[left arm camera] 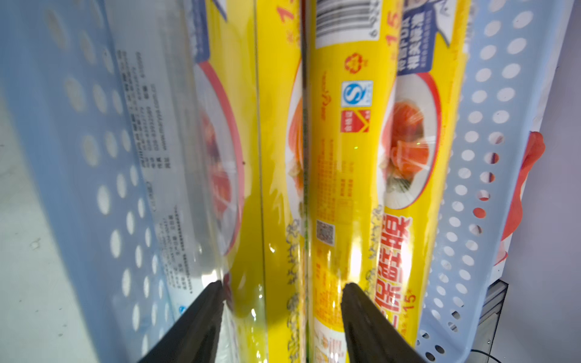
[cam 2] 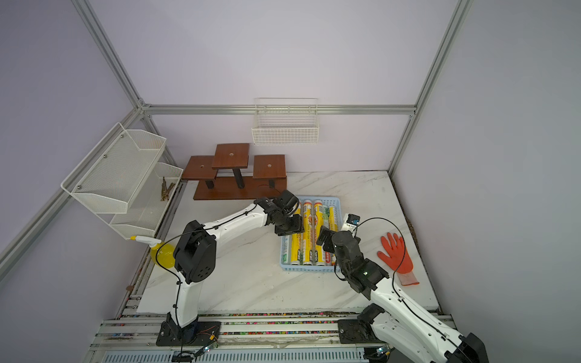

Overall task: Put the plastic wrap into the basket
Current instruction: Place the plastic wrap in the basket.

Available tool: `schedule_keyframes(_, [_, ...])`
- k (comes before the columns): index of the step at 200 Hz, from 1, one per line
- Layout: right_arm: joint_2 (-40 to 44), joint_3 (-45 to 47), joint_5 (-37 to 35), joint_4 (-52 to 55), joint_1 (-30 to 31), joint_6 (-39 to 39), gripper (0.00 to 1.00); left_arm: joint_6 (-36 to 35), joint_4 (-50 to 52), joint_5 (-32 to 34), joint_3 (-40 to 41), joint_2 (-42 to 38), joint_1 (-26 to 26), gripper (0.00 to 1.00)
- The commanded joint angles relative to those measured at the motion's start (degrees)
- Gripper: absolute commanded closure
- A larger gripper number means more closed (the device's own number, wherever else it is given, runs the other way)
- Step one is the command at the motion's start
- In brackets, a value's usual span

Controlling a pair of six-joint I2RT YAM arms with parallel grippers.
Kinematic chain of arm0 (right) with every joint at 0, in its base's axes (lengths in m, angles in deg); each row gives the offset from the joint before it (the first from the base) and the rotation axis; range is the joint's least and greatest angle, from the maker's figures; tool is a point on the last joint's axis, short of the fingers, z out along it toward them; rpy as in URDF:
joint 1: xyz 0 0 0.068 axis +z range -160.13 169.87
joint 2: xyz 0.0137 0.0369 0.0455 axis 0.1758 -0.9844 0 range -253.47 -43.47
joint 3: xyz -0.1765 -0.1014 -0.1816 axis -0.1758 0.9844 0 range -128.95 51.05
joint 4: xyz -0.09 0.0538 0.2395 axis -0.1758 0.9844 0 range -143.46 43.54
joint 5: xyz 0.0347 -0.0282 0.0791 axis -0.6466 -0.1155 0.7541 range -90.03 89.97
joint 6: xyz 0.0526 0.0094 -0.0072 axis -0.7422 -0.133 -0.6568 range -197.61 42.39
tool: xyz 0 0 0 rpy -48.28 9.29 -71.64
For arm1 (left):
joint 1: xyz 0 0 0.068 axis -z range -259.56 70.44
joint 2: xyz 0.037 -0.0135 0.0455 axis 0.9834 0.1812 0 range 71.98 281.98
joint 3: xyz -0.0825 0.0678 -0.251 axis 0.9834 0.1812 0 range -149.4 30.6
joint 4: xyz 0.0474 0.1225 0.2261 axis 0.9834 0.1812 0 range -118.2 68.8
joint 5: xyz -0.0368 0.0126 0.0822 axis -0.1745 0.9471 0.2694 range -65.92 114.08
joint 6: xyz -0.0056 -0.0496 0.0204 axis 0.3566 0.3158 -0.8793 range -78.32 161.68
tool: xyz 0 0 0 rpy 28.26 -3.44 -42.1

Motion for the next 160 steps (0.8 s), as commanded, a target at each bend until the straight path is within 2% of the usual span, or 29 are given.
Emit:
schedule_keyframes(1, [0.25,-1.92,2.3,1.64,-3.25,2.41,0.01,-1.68,-1.49,2.47,1.57,-6.32,0.29,0.36])
schedule_keyframes(46, [-0.58,-3.51,1.81,1.14,-11.11,7.36,0.01,-4.6,-6.83,12.22,10.11,-16.61,0.13,0.38])
schedule_keyframes(84, [-2.61,-3.51,-3.09,-3.46,-16.8,11.32,0.0,-9.11,-13.09,27.13,21.27,-28.58,-0.65,0.37])
schedule_keyframes(102, [-4.11,-1.41,-5.16,-9.51,-19.12,13.81,0.0,-12.44,-16.56,34.0,27.19,-33.63,-1.23,0.35])
schedule_keyframes(115, [-5.4,1.35,-6.97,-16.57,-19.9,15.97,0.0,-15.92,-19.07,38.02,31.39,-36.49,-1.99,0.3])
schedule_keyframes(154, [-12.01,9.25,-8.12,-38.01,-22.02,23.23,0.0,-22.66,-21.11,50.51,39.47,-41.38,-7.16,0.0])
schedule_keyframes(160, [-13.48,9.91,-7.95,-40.36,-22.59,23.78,0.0,-23.6,-21.88,51.29,40.51,-41.68,-8.58,0.0])
